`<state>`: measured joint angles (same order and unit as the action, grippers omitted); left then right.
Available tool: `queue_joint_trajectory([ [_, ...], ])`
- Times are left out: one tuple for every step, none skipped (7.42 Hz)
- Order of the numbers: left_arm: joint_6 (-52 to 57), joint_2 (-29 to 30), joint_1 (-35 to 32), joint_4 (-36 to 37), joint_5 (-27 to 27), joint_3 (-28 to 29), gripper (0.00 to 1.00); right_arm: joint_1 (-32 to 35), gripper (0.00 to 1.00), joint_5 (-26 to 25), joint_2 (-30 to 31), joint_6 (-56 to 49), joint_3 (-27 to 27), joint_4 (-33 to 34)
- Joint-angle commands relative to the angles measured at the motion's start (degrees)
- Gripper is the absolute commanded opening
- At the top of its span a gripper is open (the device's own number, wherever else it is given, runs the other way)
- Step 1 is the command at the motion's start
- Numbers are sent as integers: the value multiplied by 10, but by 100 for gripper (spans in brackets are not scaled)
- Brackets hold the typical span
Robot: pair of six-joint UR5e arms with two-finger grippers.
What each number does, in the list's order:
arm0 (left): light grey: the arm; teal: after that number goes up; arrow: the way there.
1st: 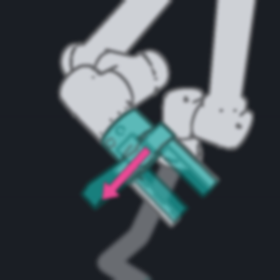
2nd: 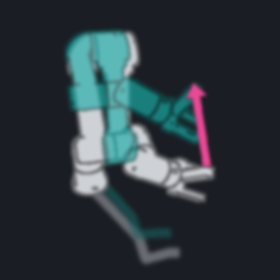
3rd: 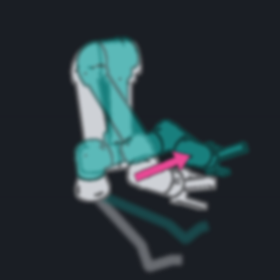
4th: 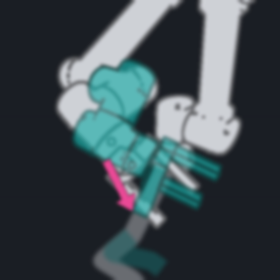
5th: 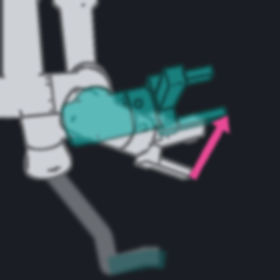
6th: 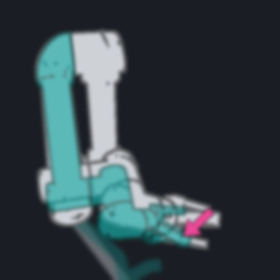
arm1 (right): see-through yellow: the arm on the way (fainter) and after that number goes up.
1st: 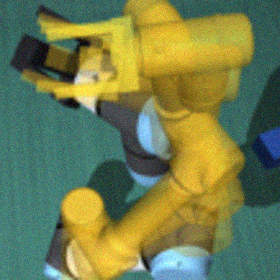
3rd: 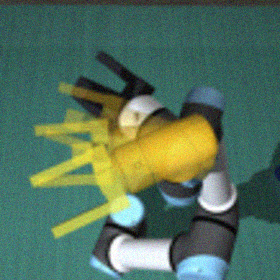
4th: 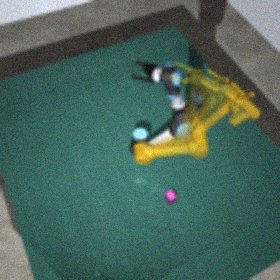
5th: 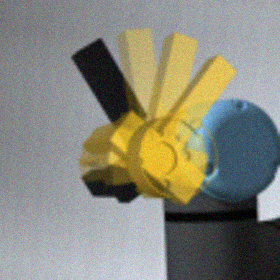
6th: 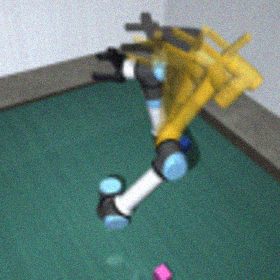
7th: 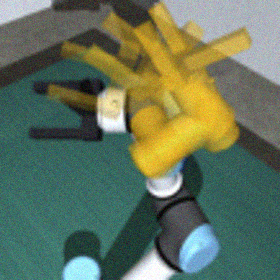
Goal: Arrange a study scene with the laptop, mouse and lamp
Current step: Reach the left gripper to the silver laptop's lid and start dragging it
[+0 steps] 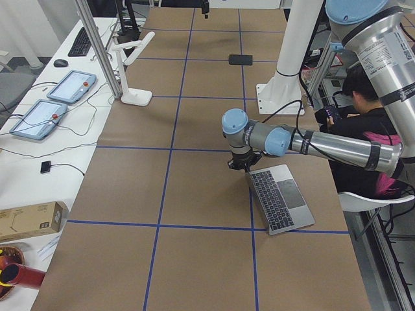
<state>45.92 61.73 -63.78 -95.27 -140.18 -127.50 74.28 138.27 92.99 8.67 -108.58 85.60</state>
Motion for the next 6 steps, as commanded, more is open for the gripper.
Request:
queue_joint_trajectory([
  [15, 5, -25, 1, 0, -4, 12, 2, 99, -1, 0, 1, -4, 0],
  [17, 10, -32, 0, 0, -5, 12, 2, 99, -5, 0, 1, -1, 0],
  [16, 27, -34, 2, -4, -11, 12, 2, 99, -5, 0, 0, -3, 0],
  [12, 55, -39, 7, -4, -7, 12, 2, 99, -5, 0, 6, -7, 0],
  [9, 84, -42, 23, -4, -3, 12, 2, 99, -5, 0, 6, -4, 0],
  [9, 112, -50, 45, -1, -3, 12, 2, 99, -5, -3, 6, -3, 0],
])
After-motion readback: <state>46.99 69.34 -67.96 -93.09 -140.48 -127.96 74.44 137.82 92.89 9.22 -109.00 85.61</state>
